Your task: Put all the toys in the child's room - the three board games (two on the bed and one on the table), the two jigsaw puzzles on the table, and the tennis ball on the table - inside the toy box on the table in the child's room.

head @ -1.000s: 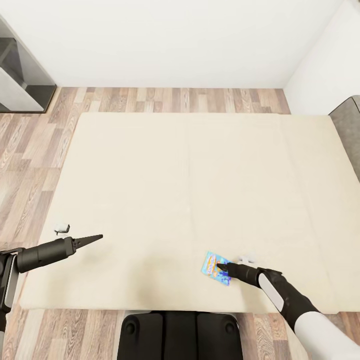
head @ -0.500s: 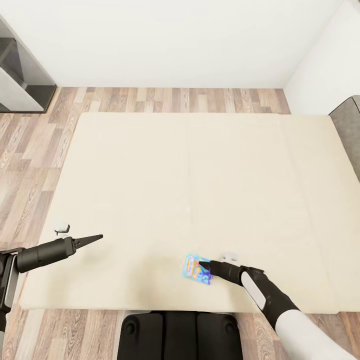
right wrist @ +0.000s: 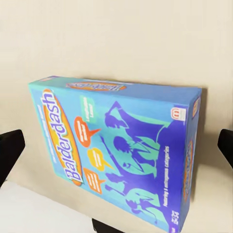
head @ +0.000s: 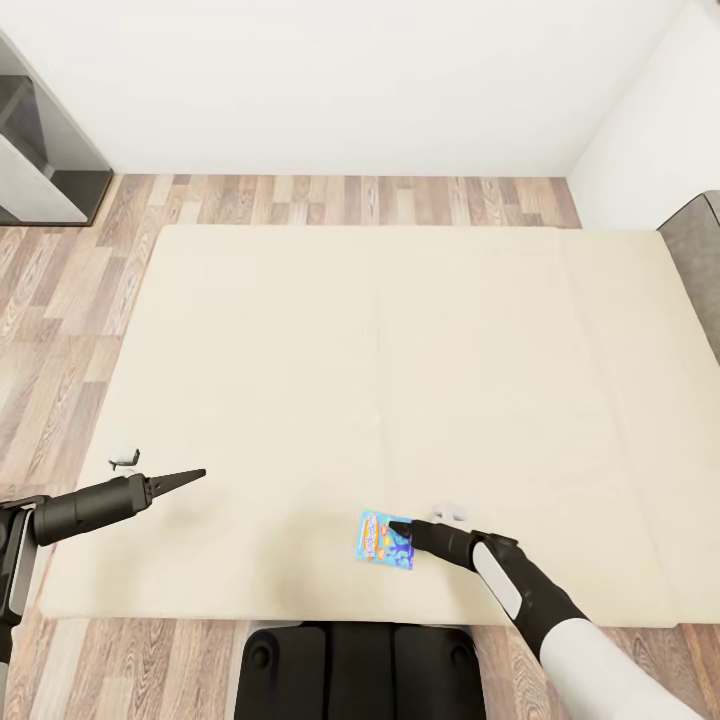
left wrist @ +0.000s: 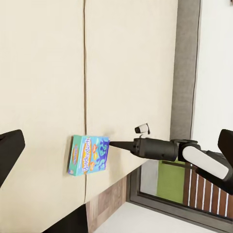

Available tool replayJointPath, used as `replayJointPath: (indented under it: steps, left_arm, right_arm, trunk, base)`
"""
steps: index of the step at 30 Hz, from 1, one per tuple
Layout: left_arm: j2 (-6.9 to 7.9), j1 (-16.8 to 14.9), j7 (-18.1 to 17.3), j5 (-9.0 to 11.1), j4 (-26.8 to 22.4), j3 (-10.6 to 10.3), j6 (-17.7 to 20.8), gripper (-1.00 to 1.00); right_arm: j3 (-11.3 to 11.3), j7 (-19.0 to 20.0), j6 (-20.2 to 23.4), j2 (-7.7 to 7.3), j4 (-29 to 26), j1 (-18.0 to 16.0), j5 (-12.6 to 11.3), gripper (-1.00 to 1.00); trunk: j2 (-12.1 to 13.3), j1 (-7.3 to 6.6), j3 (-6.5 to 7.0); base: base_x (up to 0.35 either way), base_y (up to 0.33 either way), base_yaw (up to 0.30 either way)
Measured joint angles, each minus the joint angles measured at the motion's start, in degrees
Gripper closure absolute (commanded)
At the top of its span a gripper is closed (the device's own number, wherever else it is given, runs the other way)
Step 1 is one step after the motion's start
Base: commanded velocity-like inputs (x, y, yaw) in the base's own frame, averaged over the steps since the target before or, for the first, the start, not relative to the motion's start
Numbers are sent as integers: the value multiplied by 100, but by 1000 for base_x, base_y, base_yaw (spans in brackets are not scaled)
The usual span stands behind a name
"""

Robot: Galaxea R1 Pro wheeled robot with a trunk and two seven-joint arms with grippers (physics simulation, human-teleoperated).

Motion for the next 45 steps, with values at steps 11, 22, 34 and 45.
replayJointPath:
  steps: [11, 22, 34, 45]
  left_arm:
    - [1, 0, 0, 0, 0, 5, 0, -100]
    - [1, 0, 0, 0, 0, 19, 0, -100]
    - [1, 0, 0, 0, 0, 17, 0, -100]
    - [1, 0, 0, 0, 1, 15, 0, -100]
  right_arm:
    - [0, -10, -1, 1, -1, -1, 0, -100]
    - [-4, -15, -15, 2, -1, -1, -7, -100]
    - [-11, -15, -52, 0, -1, -1, -7, -100]
    - [-4, -16, -37, 6, -1, 7, -8, -100]
  trunk:
    - [0, 0, 0]
    - [0, 0, 0]
    - [0, 0, 0]
    - [0, 0, 0]
  base:
    - [0, 0, 0]
    - [0, 0, 0]
    - [0, 0, 0]
    - [0, 0, 0]
